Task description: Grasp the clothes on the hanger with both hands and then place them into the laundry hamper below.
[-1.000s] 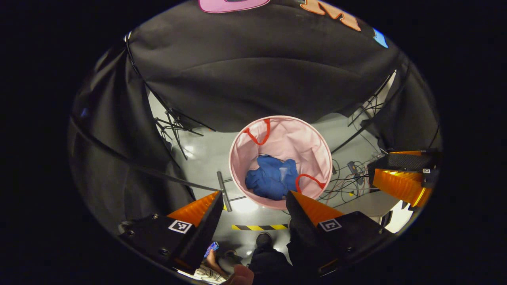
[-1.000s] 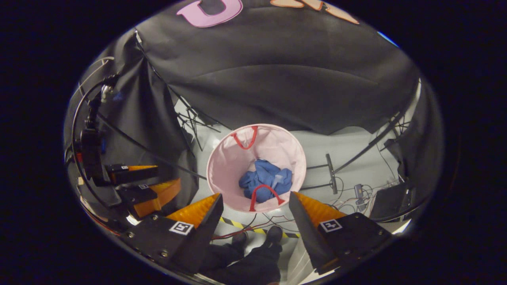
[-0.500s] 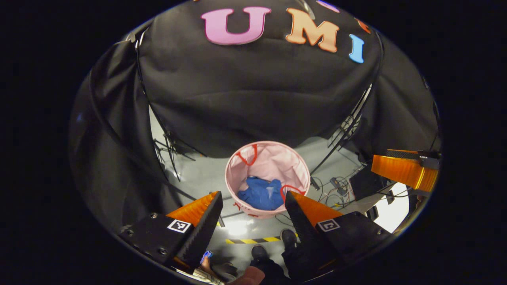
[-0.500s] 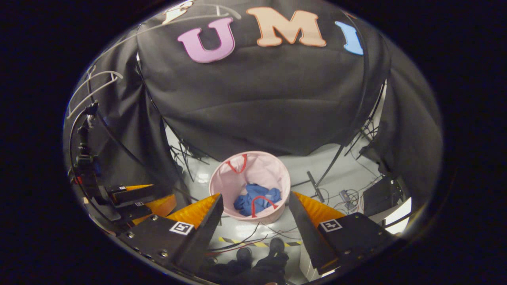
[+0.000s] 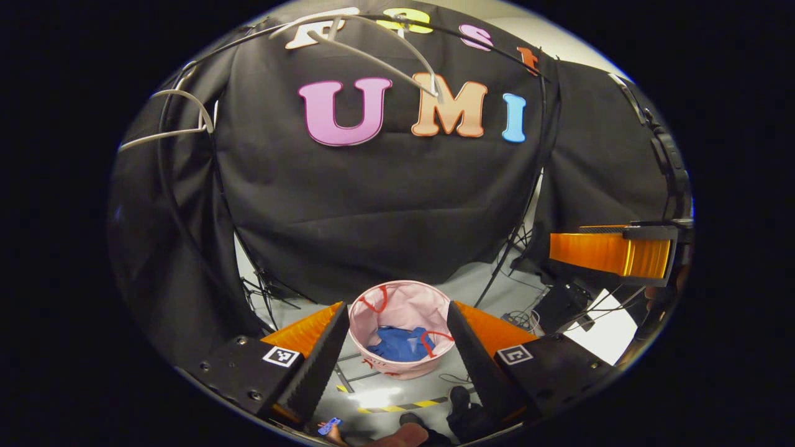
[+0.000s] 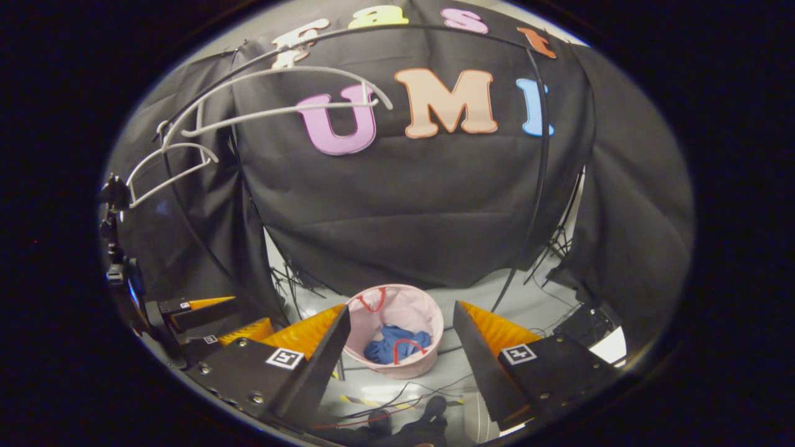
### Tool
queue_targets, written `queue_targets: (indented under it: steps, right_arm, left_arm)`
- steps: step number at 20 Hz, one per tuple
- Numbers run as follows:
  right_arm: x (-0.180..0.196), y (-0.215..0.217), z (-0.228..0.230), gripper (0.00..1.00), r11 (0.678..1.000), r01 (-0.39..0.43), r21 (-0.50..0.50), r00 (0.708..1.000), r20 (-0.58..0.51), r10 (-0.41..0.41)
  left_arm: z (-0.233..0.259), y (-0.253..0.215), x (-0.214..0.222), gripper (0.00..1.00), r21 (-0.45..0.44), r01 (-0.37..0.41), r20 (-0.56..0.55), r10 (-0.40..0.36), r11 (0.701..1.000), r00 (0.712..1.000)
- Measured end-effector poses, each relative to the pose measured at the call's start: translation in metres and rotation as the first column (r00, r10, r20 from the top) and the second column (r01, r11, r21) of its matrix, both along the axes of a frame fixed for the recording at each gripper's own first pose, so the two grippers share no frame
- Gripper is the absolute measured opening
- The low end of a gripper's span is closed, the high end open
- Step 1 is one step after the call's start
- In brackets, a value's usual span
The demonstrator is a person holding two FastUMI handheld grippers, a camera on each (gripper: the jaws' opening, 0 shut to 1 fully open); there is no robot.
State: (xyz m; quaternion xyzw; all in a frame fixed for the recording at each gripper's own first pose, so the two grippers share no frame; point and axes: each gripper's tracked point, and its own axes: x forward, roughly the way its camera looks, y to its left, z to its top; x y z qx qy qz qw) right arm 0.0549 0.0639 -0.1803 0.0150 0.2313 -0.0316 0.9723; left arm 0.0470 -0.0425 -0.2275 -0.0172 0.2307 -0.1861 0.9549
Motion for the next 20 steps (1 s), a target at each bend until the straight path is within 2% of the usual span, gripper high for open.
queue_targets:
  steps: [3, 4, 5, 9, 13, 16, 20]
  right_arm:
    - [-0.007, 0.006, 0.028, 0.99, 1.000, -0.002, 0.002, 0.998, 0.059, 0.002]
    - [-0.007, 0.006, 0.039, 0.94, 1.000, 0.000, 0.004, 0.997, 0.083, 0.000]
    - [-0.006, 0.009, 0.053, 0.99, 1.000, -0.001, 0.009, 0.994, 0.112, 0.000]
    - [-0.005, -0.003, 0.084, 0.99, 1.000, -0.016, 0.007, 0.981, 0.195, 0.014]
    - [-0.012, -0.020, 0.119, 0.99, 1.000, -0.018, 0.015, 0.966, 0.259, 0.013]
    - [-0.020, -0.038, 0.149, 0.99, 1.000, -0.021, 0.019, 0.938, 0.346, 0.013]
    - [-0.030, -0.057, 0.177, 0.99, 0.999, -0.037, 0.032, 0.910, 0.414, 0.021]
  left_arm:
    - [0.041, -0.002, 0.002, 1.00, -0.041, -0.028, 0.065, 0.031, 0.999, 0.997]
    - [0.052, 0.003, 0.002, 1.00, -0.037, -0.039, 0.100, 0.043, 0.999, 0.994]
    - [0.064, 0.004, 0.003, 1.00, -0.034, -0.047, 0.132, 0.051, 0.998, 0.990]
    - [0.122, -0.003, -0.002, 0.99, -0.071, -0.056, 0.246, 0.071, 0.996, 0.967]
    - [0.184, -0.012, -0.011, 0.99, -0.087, -0.089, 0.405, 0.117, 0.992, 0.907]
    - [0.228, -0.024, -0.030, 0.99, -0.146, -0.094, 0.495, 0.155, 0.985, 0.855]
    - [0.259, -0.030, -0.048, 0.98, -0.149, -0.142, 0.544, 0.201, 0.979, 0.814]
